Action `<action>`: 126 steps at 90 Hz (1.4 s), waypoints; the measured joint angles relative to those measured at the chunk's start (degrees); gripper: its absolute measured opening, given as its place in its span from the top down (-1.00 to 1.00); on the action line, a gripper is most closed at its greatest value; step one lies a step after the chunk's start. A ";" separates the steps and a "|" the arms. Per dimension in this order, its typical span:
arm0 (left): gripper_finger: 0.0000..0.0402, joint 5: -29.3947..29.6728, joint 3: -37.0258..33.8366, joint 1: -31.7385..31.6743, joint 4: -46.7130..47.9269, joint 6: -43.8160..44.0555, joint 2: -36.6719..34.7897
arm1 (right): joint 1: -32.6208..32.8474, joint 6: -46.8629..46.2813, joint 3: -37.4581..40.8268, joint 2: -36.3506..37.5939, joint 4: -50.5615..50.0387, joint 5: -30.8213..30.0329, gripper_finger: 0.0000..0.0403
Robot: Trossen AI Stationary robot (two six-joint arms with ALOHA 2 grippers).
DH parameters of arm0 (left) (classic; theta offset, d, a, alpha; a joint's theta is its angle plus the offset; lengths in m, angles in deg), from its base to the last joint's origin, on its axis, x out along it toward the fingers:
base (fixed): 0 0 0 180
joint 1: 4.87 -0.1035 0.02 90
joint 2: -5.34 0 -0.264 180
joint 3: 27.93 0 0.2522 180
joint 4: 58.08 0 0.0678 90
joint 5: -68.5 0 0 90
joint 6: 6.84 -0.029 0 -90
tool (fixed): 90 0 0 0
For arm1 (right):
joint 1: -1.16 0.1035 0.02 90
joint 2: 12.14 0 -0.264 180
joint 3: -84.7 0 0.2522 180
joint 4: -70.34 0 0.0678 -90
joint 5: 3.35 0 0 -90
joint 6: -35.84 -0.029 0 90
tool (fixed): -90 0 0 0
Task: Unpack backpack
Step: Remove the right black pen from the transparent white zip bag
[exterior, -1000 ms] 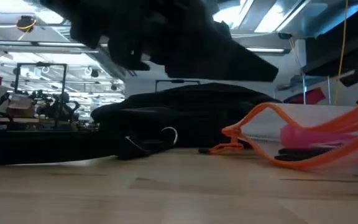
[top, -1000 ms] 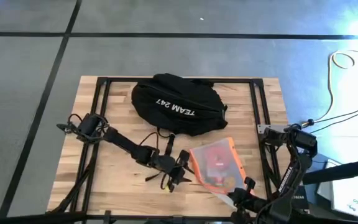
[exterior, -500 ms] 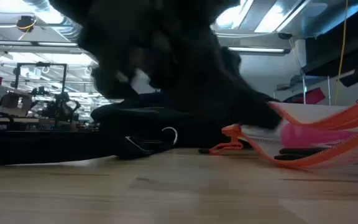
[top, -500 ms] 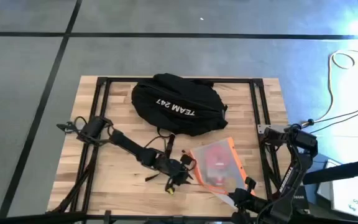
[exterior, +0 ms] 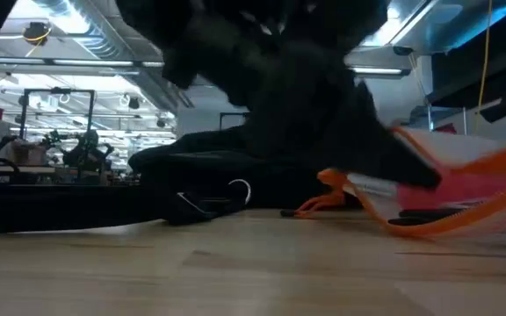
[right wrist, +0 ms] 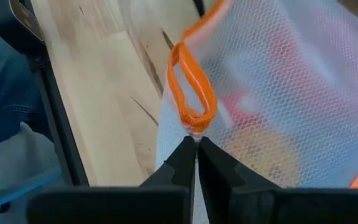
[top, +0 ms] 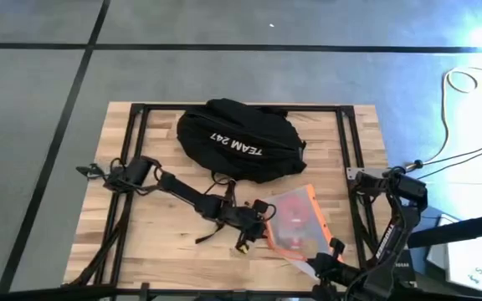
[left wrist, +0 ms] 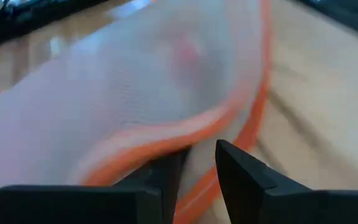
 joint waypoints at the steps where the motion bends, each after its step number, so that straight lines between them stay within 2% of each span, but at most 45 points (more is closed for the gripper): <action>1: 0.56 -0.26 0.04 -0.13 0.09 0.17 0.18 | 0.00 0.00 0.00 0.00 0.02 0.00 1.00; 23: 0.56 -2.77 0.56 -1.48 -0.39 1.28 1.17 | -0.04 0.00 -0.02 0.00 -0.27 -0.02 1.00; 31: 0.56 -3.06 0.54 -1.46 -1.35 0.05 1.17 | -0.04 0.00 -0.02 0.00 -0.27 -0.39 1.00; 40: 0.56 -6.40 0.56 -1.38 -1.25 -1.98 1.12 | -0.04 0.00 -0.02 0.00 -0.27 -0.42 1.00; 50: 0.55 -6.39 0.52 -1.12 -1.64 -2.09 1.12 | -0.04 0.00 -0.02 0.00 -0.16 -0.45 1.00; 62: 0.45 -6.44 1.39 -2.32 -1.86 -1.60 1.25 | -0.04 0.00 -0.02 0.00 -0.13 -0.83 1.00; 95: 0.05 -7.45 6.31 -4.09 -2.56 2.49 8.13 | -0.04 0.00 -0.02 0.00 0.13 -1.27 1.00; 117: 0.02 -7.82 6.55 -4.02 -1.34 1.49 8.25 | -0.04 0.07 -0.02 0.00 0.11 -1.27 1.00; 126: 0.09 -8.40 6.64 -4.04 -0.03 1.02 8.18 | -0.04 0.19 -0.02 0.00 0.11 -1.27 1.00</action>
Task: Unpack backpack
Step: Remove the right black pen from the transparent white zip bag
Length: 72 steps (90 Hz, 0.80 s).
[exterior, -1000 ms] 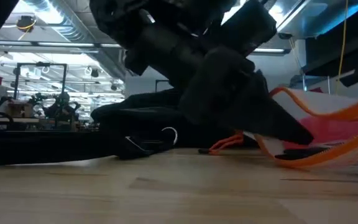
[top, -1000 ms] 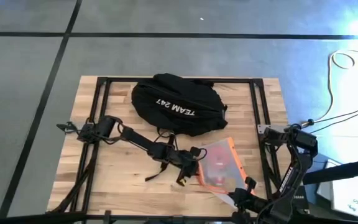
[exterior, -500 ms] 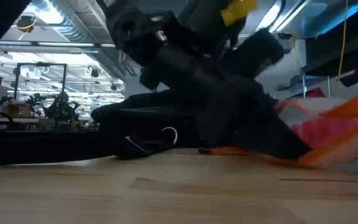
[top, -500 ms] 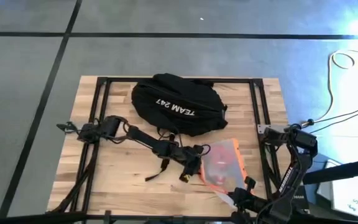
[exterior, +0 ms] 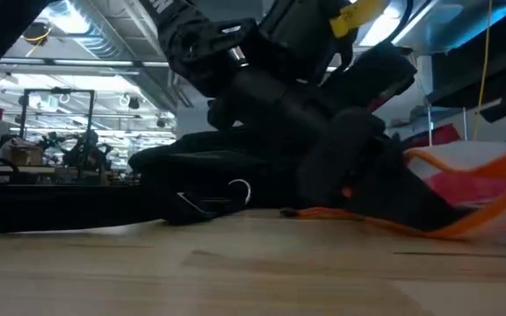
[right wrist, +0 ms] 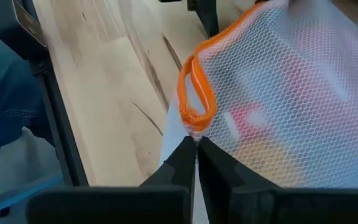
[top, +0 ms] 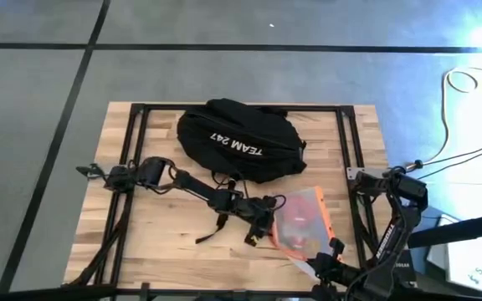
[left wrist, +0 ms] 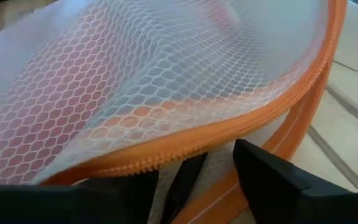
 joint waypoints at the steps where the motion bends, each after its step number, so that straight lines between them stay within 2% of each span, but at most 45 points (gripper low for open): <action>1: 0.10 -0.15 0.00 0.01 0.20 -0.08 -0.01 | 0.00 0.01 0.00 0.00 -0.01 0.00 1.00; 15: 0.33 -4.31 -0.08 -0.07 0.93 -0.52 -0.04 | 0.00 0.03 0.00 0.00 -0.04 0.00 1.00; 33: 0.57 -5.06 -0.16 -0.02 1.04 -0.50 0.00 | 0.00 0.05 0.00 0.00 -0.07 0.00 1.00; 72: 0.84 -4.86 -0.31 0.04 2.09 -0.65 -0.77 | 0.00 0.86 0.00 0.00 -0.02 0.00 1.00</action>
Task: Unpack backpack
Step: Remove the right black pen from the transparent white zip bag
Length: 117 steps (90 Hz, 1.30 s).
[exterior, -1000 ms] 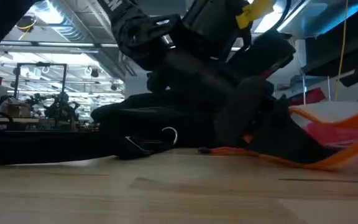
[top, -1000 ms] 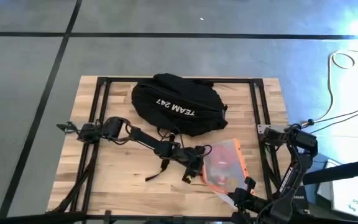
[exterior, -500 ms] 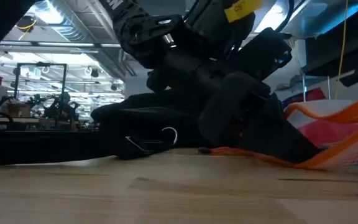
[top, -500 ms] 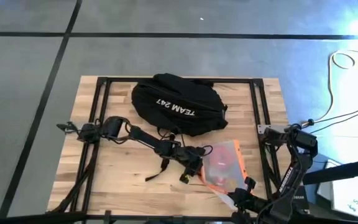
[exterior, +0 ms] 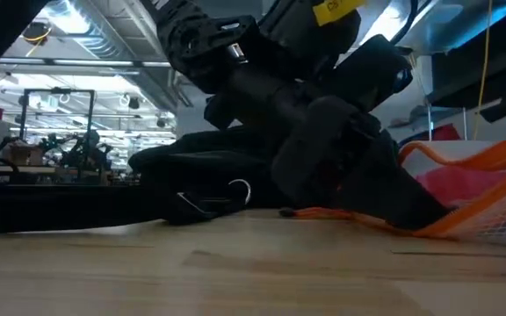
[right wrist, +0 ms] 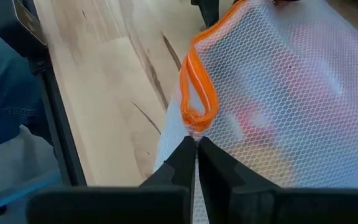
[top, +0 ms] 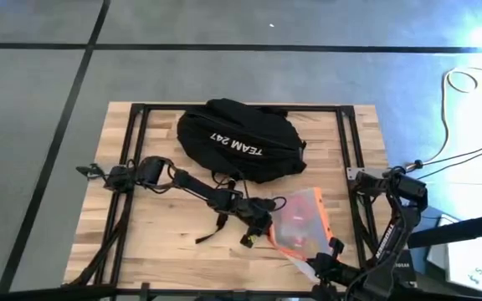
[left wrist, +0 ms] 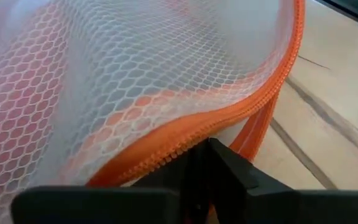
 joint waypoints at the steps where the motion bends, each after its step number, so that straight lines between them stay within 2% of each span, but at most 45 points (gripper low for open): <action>1: 0.85 0.00 0.00 0.00 0.01 0.01 -0.01 | 0.00 0.00 0.00 0.00 0.00 0.00 1.00; 79: 0.86 0.17 0.55 0.02 -0.01 8.78 -0.32 | 0.00 0.02 0.00 0.00 0.11 0.00 1.00; 117: 0.87 0.21 0.61 0.00 1.02 8.42 -0.92 | 0.00 0.04 0.00 0.00 0.21 -0.01 1.00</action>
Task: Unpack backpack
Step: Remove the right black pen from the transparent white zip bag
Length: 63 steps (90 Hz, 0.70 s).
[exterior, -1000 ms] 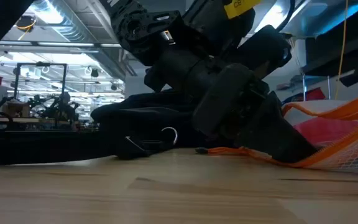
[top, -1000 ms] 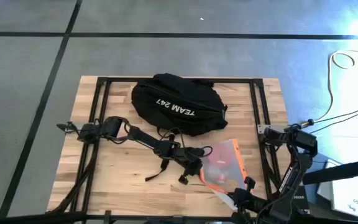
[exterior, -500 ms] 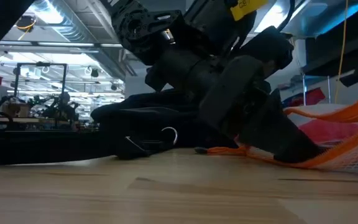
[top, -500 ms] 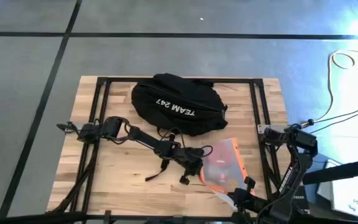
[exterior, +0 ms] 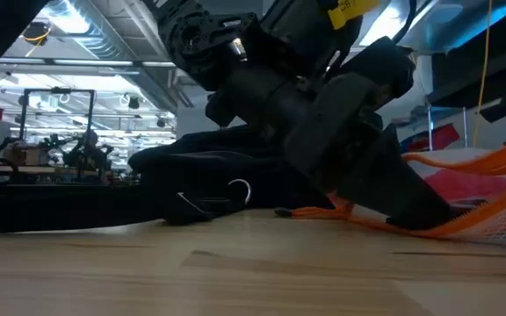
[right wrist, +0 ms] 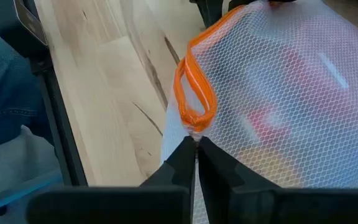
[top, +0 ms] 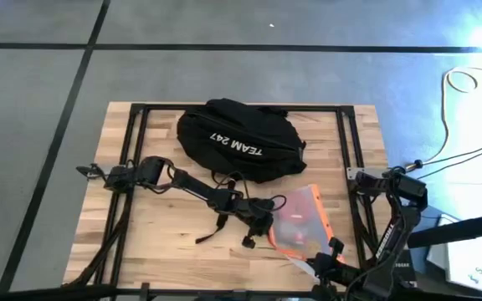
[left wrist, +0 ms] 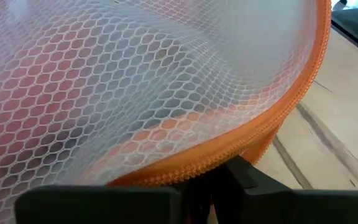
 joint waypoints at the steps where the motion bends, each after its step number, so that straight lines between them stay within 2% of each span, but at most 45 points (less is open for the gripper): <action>1: 0.87 0.03 0.00 0.01 0.15 -0.11 -0.10 | 0.00 0.00 0.00 0.00 0.00 0.01 1.00; 23: 0.87 1.62 0.07 0.05 3.39 -0.76 -3.46 | 0.09 0.01 0.00 0.00 0.04 -0.17 1.00; 42: 0.87 3.40 0.04 0.33 9.86 -1.16 -4.21 | 0.09 0.12 0.00 0.00 0.20 -0.52 1.00; 51: 0.87 5.66 0.13 0.43 15.64 -1.60 -4.86 | 0.09 0.13 0.00 0.00 0.22 -0.52 1.00; 63: 0.87 12.18 0.16 1.69 20.67 -3.27 -6.47 | 0.07 0.14 0.00 0.00 0.12 -0.68 1.00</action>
